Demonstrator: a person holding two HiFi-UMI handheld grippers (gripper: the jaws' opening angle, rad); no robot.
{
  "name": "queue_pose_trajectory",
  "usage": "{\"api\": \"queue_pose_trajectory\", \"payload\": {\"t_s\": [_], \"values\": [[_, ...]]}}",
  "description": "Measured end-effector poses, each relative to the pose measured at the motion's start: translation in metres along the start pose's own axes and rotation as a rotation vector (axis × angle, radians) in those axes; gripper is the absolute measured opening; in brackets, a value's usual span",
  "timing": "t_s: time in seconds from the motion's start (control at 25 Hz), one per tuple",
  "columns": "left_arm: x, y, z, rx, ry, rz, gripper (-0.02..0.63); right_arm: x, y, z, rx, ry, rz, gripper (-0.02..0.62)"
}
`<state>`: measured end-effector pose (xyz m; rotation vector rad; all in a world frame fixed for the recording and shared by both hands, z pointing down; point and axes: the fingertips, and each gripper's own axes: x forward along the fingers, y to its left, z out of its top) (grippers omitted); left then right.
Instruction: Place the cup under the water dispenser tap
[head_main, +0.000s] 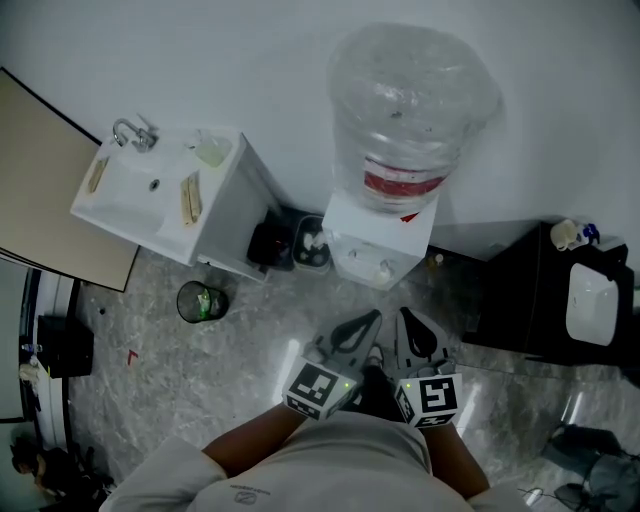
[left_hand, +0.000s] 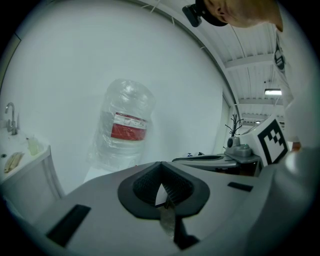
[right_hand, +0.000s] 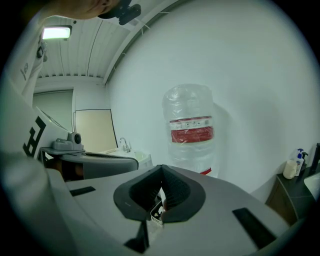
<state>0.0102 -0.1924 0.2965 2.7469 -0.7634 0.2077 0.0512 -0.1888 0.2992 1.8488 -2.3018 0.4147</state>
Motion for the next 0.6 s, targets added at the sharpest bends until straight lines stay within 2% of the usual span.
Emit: {"api": "queue_pose_trajectory", "payload": {"t_s": [0.6], "values": [[0.001, 0.0, -0.006, -0.004, -0.001, -0.012, 0.003, 0.004, 0.003, -0.013, 0.003, 0.027, 0.003, 0.015]]}}
